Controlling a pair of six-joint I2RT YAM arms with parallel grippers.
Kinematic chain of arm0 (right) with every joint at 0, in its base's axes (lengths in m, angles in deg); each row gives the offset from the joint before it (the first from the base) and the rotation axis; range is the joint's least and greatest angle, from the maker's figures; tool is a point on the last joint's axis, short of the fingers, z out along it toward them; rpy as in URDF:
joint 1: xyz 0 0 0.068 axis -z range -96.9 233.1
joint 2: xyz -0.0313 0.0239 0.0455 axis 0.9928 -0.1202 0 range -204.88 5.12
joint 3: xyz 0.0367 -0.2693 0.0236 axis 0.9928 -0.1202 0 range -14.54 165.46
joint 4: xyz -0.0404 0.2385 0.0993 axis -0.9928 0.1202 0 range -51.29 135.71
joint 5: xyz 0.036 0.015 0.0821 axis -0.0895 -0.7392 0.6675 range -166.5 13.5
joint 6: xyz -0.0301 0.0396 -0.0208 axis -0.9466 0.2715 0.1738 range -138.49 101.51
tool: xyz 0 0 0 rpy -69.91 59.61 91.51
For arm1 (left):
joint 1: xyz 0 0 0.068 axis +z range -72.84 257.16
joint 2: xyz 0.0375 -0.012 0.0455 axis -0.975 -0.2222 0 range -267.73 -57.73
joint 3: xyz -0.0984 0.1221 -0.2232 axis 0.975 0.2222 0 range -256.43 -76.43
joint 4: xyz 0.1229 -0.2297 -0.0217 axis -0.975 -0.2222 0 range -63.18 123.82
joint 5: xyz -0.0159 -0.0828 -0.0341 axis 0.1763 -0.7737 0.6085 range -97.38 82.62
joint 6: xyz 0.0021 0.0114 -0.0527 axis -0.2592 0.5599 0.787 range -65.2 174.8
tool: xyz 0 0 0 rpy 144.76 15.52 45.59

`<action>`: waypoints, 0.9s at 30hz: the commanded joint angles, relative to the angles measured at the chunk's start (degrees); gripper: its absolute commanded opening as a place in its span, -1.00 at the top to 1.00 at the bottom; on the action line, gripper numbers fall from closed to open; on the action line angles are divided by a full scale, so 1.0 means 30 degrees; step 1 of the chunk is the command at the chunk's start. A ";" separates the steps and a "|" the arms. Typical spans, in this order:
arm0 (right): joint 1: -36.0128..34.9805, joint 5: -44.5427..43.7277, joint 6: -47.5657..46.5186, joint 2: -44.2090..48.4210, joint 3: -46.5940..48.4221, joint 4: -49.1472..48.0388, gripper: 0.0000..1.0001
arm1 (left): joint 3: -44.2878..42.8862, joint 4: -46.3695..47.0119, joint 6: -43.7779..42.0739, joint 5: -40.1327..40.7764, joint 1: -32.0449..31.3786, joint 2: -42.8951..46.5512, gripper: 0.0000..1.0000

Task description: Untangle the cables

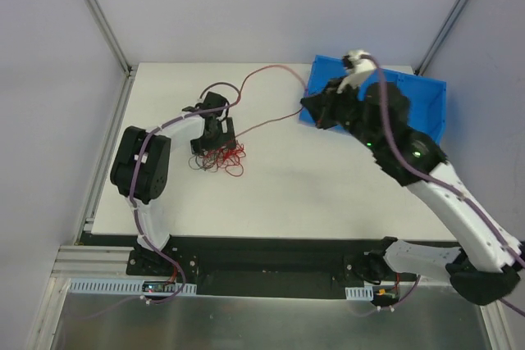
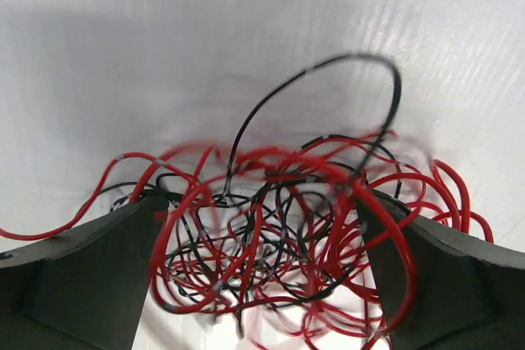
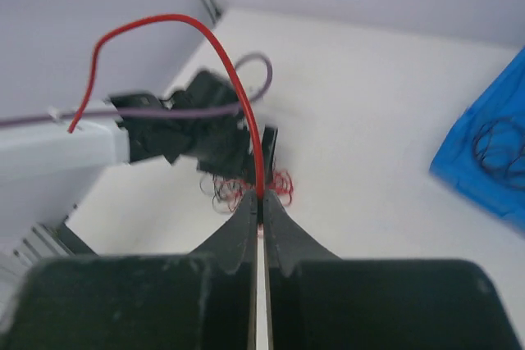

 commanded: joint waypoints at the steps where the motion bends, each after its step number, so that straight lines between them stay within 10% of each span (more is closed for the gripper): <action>1: 0.0110 -0.2601 -0.2067 0.2883 0.3031 0.3645 1.00 | 0.1120 -0.0355 0.0467 0.0507 0.0438 0.1040 -0.98; 20: 0.0139 -0.6061 -0.3768 0.4353 0.4734 0.6664 1.00 | 0.1152 -0.0149 0.0381 -0.2129 0.1258 0.6661 -0.98; 27: 0.0169 -0.6851 -0.5143 0.4091 0.6578 0.6811 1.00 | -0.0661 -0.0324 -0.1347 -0.7603 0.1258 0.8950 -0.98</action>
